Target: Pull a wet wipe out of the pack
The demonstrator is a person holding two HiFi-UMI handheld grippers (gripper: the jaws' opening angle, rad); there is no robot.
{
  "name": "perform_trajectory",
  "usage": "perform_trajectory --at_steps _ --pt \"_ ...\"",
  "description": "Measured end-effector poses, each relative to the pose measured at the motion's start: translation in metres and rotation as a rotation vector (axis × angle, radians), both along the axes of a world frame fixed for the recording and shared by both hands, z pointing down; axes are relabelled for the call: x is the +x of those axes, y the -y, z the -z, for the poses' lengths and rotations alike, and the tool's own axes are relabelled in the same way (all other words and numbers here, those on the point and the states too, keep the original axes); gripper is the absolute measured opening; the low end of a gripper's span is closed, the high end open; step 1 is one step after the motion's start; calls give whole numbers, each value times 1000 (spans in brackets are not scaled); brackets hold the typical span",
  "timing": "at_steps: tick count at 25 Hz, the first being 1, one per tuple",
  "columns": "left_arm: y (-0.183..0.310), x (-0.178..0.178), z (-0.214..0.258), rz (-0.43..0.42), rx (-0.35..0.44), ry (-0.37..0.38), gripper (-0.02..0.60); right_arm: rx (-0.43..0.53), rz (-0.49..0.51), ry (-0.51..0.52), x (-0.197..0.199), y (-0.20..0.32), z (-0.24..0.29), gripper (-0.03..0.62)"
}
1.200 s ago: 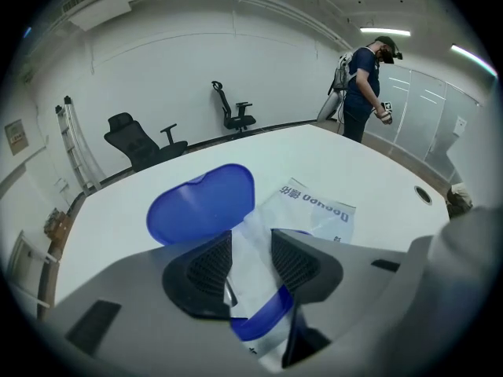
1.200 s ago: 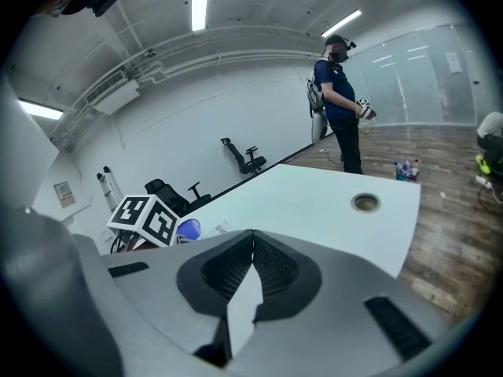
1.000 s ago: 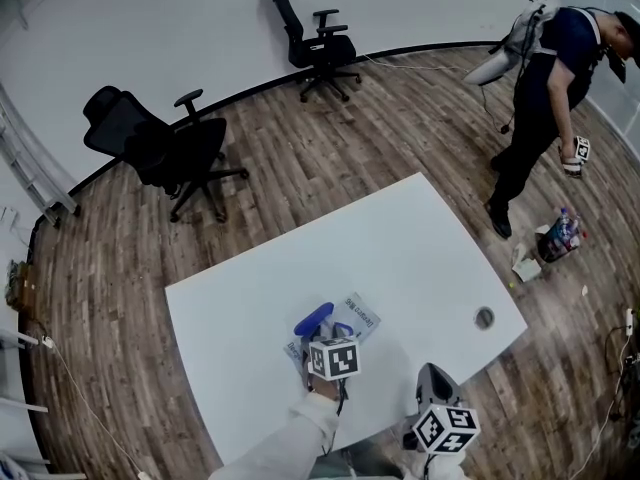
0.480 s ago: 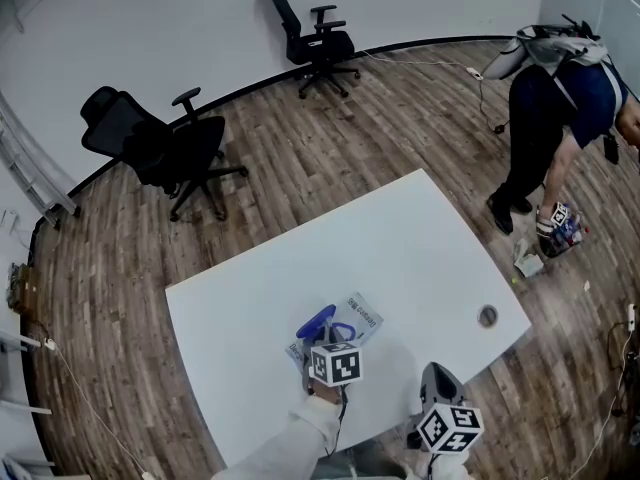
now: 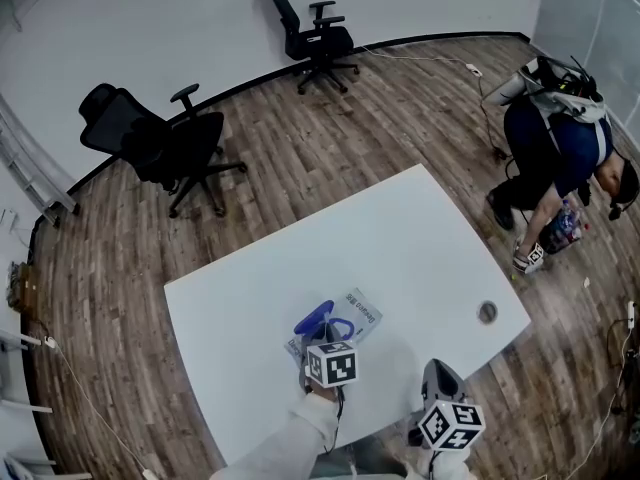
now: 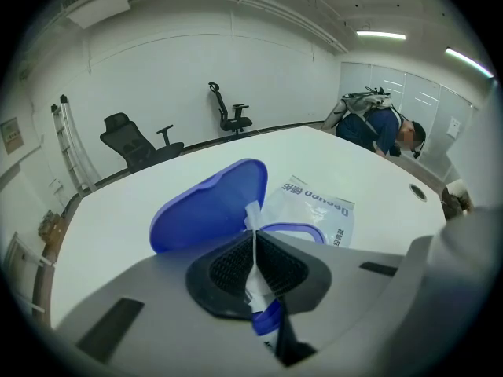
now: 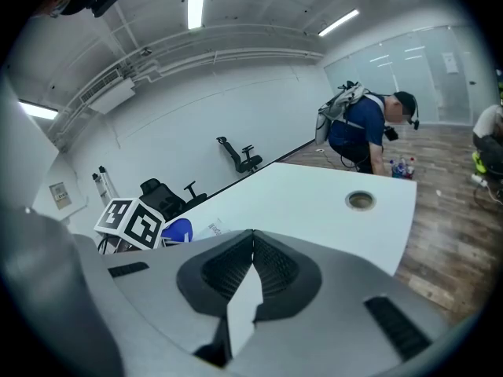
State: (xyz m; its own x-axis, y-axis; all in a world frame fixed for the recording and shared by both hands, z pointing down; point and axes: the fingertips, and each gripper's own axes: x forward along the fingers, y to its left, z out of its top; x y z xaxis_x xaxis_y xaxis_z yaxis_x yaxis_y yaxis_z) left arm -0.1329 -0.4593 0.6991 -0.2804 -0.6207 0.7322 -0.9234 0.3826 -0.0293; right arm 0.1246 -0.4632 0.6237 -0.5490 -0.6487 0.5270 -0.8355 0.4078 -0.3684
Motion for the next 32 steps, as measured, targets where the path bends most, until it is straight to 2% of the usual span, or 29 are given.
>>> perform_trajectory --at_steps 20,32 --pt "-5 12 41 1 164 -17 21 26 38 18 -11 -10 7 8" --pt "-15 14 72 -20 243 18 21 47 32 29 -11 -26 17 8"
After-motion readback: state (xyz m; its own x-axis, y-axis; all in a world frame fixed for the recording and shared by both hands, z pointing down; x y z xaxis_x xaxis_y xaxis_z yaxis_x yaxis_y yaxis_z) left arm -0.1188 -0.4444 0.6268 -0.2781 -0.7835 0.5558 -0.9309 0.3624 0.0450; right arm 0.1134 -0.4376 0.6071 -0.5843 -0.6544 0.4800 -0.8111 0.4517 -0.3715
